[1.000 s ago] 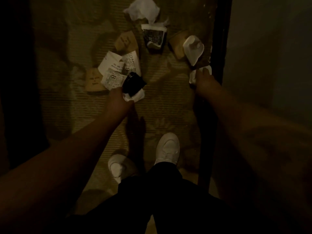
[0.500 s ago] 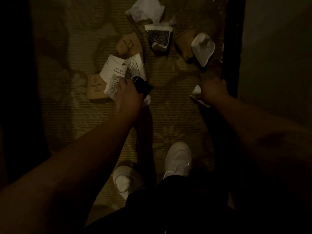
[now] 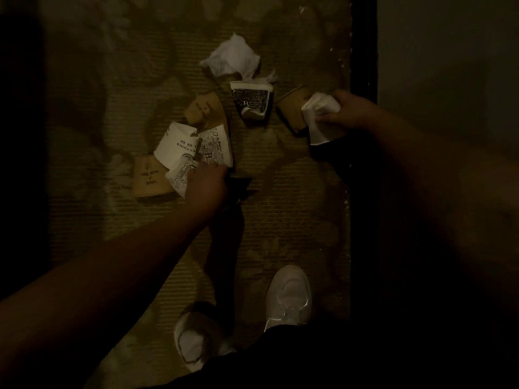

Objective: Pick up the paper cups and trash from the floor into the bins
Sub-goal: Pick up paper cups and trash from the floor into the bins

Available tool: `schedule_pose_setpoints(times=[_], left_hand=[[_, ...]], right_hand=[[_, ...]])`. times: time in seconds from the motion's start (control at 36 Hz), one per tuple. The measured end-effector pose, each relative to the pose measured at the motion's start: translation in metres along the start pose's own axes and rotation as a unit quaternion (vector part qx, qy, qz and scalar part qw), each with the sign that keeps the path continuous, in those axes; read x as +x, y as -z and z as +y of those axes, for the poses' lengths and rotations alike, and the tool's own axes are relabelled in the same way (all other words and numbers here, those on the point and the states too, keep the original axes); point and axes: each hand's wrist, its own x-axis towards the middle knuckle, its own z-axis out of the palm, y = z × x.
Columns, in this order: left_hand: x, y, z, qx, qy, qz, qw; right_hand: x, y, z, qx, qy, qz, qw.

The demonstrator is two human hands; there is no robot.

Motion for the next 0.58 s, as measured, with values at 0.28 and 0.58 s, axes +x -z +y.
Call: schedule_pose_setpoints(times=[0.28, 0.58], left_hand=[[-0.024, 0.014, -0.043, -0.341, 0.062, -0.072, 0.935], [-0.054, 0.007, -0.076, -0.406, 0.126, 0.028, 0.905]], right_hand=[[0.01, -0.011, -0.026, 0.043, -0.03, -0.007, 0.999], [-0.002, -0.036, -0.072, 0.049, 0.045, -0.042, 0.997]])
